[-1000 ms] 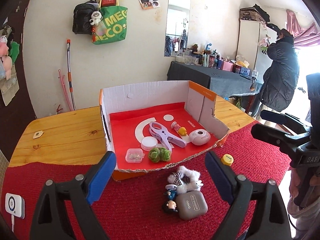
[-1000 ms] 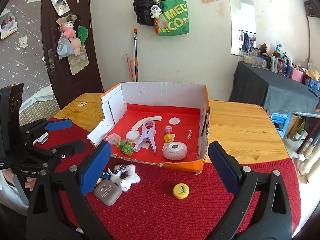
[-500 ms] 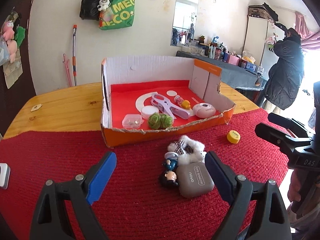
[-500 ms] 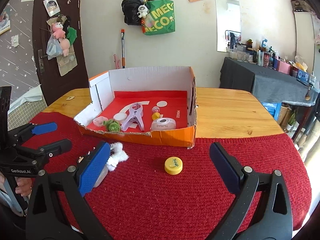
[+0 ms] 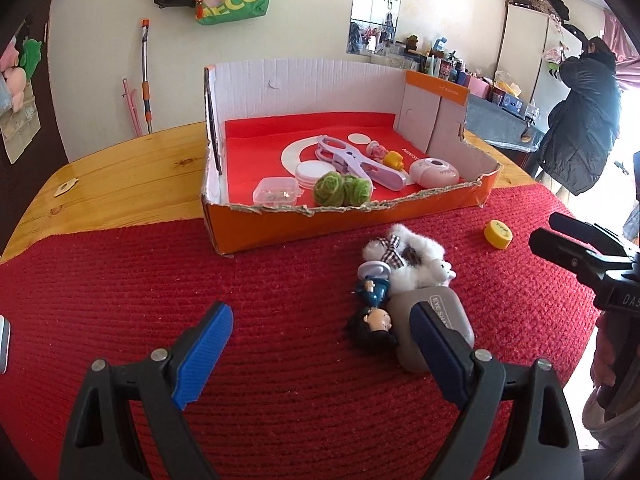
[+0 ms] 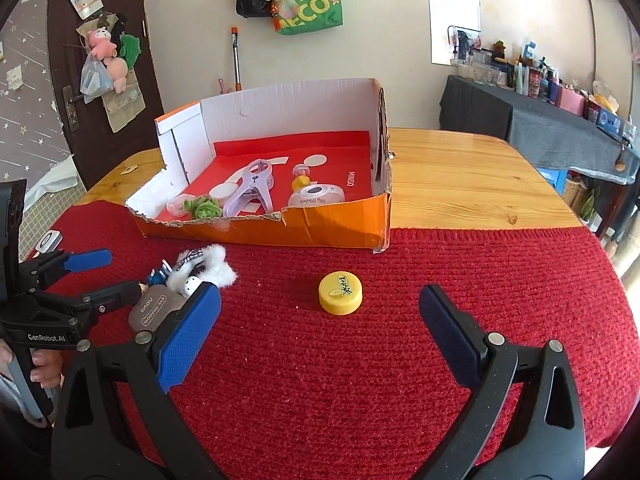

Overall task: Organize objects
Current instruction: 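Grasp the blue-hatted figurine with the left tool while the right tool grasps the yellow tin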

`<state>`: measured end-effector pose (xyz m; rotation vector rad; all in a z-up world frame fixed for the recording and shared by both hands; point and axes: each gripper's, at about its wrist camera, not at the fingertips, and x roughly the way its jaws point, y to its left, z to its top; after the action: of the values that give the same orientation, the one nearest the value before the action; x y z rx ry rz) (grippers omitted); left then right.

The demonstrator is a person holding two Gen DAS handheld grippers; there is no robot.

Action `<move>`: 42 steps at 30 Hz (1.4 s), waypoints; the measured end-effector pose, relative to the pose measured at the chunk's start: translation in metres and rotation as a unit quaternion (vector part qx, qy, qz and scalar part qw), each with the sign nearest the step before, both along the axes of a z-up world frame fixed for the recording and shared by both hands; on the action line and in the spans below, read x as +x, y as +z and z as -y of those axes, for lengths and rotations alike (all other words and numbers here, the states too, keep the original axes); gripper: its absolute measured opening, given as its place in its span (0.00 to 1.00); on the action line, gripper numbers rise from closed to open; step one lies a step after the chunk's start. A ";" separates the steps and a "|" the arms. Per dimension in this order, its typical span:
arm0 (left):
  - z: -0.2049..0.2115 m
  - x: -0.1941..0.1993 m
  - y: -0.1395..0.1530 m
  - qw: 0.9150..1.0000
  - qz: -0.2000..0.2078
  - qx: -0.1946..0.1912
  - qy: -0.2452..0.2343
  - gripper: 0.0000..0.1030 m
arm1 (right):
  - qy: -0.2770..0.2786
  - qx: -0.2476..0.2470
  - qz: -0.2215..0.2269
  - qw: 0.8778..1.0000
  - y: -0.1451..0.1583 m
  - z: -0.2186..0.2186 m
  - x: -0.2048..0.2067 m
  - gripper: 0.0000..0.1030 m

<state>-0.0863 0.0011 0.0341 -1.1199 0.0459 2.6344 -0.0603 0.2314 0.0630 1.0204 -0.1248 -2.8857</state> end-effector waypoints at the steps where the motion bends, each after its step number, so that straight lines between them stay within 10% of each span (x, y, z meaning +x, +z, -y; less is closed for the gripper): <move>1: 0.001 -0.001 0.000 1.000 0.002 0.001 -0.003 0.89 | -0.002 -0.004 0.004 1.000 -0.001 -0.002 -0.001 0.98; 15: 0.005 -0.013 -0.003 0.997 0.005 -0.050 -0.057 0.86 | -0.014 -0.025 0.035 0.999 -0.010 -0.017 -0.010 0.98; 27: -0.007 -0.028 -0.007 0.995 0.024 -0.025 -0.098 0.52 | -0.030 0.020 0.076 0.996 -0.018 -0.021 -0.029 0.97; 42: -0.019 -0.020 -0.009 0.992 0.019 -0.024 -0.124 0.24 | -0.012 0.050 0.093 0.994 -0.026 -0.006 -0.039 0.51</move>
<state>-0.1065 0.0201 0.0247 -1.1026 0.2258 2.4028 -0.0994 0.2374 0.0373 1.3142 -0.0025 -2.8384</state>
